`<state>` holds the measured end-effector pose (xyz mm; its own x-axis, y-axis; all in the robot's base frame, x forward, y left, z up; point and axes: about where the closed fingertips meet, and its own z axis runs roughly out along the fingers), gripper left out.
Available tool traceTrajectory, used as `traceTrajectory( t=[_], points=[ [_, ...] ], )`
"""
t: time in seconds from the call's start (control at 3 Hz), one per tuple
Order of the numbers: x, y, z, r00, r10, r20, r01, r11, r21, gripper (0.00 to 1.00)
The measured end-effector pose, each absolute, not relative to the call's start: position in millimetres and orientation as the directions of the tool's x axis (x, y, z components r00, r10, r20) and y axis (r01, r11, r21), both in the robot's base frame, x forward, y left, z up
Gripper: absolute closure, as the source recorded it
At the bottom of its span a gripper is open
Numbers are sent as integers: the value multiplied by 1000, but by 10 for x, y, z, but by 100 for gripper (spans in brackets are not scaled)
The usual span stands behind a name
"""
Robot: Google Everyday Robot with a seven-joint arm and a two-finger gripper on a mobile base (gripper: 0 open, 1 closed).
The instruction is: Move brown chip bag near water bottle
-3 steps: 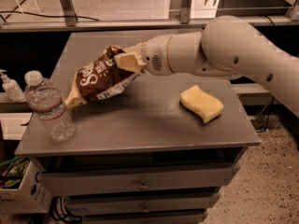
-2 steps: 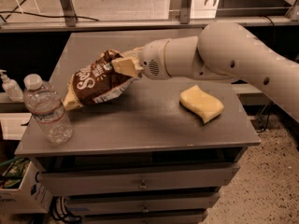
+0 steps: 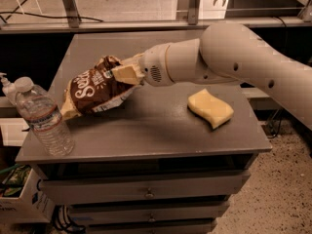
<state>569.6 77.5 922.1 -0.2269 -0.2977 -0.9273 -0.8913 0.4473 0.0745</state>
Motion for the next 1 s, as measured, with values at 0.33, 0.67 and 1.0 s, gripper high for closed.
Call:
traceTrajectory(
  t=[0.33,0.67,1.0],
  points=[
    [5690,795,9204,-233,-308,-922,-893,443,78,100],
    [5705,849,9193,-240,-322,-916,-893,444,77,100],
    [5814,843,9178,-243,-324,-914,-883,465,70,100]
  ],
)
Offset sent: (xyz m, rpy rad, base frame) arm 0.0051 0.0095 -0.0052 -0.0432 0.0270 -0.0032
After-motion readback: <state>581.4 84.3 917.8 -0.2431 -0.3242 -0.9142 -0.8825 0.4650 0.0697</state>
